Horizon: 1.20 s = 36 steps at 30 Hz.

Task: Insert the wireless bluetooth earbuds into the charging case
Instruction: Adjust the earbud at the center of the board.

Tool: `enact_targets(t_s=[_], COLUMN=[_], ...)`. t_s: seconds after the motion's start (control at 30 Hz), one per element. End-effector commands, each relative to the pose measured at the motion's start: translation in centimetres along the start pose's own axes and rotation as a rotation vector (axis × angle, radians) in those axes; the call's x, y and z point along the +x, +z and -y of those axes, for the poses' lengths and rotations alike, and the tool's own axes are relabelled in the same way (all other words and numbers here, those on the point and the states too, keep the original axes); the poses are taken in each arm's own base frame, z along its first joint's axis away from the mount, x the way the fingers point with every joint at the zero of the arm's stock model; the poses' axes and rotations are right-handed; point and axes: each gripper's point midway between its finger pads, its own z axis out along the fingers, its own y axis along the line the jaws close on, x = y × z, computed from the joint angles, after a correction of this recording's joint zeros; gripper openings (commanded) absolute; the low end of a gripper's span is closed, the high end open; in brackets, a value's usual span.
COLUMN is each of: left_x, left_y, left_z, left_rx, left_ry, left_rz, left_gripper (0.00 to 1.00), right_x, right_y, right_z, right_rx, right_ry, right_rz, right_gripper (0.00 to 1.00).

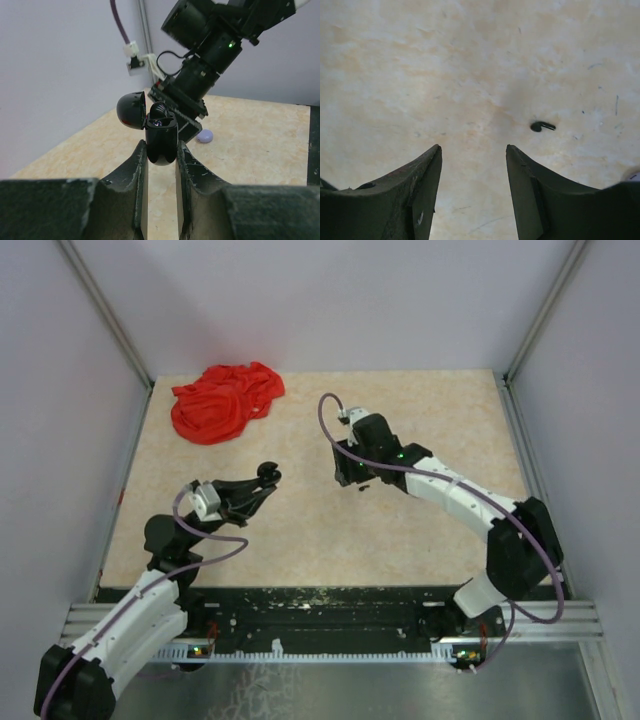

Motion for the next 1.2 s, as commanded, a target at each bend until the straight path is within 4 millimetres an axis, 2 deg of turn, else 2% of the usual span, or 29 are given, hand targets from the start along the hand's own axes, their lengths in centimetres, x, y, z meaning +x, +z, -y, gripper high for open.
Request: enact_targets(t_s=[0.0, 0.13, 0.2, 0.53, 0.83, 0.97, 1.17], left_x=[-1.5, -1.4, -1.4, -1.4, -1.3, -1.3, -1.5], left_y=[0.5, 0.5, 0.5, 0.6, 0.5, 0.6, 0.6], left_z=[-0.7, -0.7, -0.6, -0.3, -0.4, -0.4, -0.3], left_rx=[-0.022, -0.023, -0.015, 0.0, -0.004, -0.001, 0.004], left_ry=[0.029, 0.024, 0.019, -0.001, 0.0, -0.004, -0.006], left_rz=[0.02, 0.015, 0.013, 0.013, 0.013, 0.012, 0.015], left_gripper=[0.01, 0.01, 0.01, 0.01, 0.01, 0.01, 0.01], right_x=[1.9, 3.1, 4.5, 6.2, 6.1, 6.3, 6.8], right_y=[2.1, 4.3, 5.8, 7.9, 9.0, 8.9, 8.2], right_z=[4.1, 5.5, 6.1, 9.0, 8.4, 6.9, 5.0], right_rx=[0.127, 0.143, 0.147, 0.253, 0.232, 0.168, 0.09], right_ry=[-0.123, -0.193, -0.224, -0.275, -0.237, -0.186, -0.11], right_rz=[-0.094, -0.151, -0.21, -0.304, -0.317, -0.341, -0.381], right_gripper=[0.54, 0.54, 0.52, 0.47, 0.4, 0.36, 0.35])
